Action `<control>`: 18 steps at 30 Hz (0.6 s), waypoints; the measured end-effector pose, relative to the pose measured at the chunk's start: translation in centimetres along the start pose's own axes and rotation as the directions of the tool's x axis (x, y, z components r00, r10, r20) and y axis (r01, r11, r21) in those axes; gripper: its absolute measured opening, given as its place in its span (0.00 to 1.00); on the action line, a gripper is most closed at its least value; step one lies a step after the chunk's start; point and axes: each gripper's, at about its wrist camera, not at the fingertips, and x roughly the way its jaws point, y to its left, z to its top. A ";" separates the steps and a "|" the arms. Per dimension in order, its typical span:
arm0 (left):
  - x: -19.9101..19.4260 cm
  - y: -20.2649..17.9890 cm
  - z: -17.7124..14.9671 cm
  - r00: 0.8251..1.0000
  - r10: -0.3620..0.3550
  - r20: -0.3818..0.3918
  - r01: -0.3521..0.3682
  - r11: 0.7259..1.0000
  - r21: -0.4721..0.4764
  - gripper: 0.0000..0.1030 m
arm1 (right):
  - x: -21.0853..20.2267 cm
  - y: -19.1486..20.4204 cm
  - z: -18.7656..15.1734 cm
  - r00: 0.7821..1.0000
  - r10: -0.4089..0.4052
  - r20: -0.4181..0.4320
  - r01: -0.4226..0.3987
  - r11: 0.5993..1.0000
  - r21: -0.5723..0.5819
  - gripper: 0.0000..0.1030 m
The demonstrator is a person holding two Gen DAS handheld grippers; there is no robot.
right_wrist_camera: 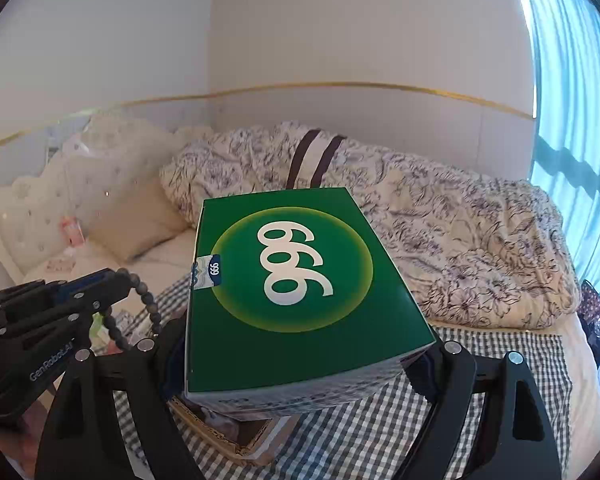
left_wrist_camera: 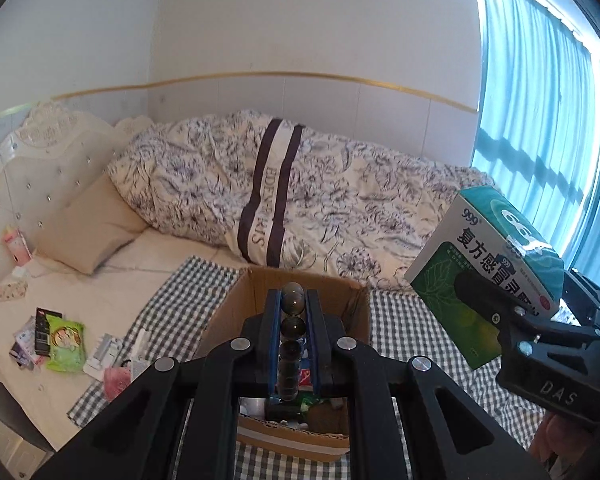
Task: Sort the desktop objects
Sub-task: 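Lower the bracelet and medicine box with both grippers into the cardboard box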
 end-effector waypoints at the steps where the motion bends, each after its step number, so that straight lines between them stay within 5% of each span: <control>1: 0.6 0.1 -0.1 1.000 0.002 -0.008 -0.002 1.000 -0.002 0.11 | 0.6 0.1 -0.2 1.000 0.003 -0.008 -0.003 1.000 -0.001 0.82; 18: 10.7 3.4 -3.0 0.989 0.019 -0.143 -0.026 0.999 -0.047 0.11 | 11.5 1.4 -3.1 0.984 0.049 -0.169 -0.054 0.998 -0.025 0.82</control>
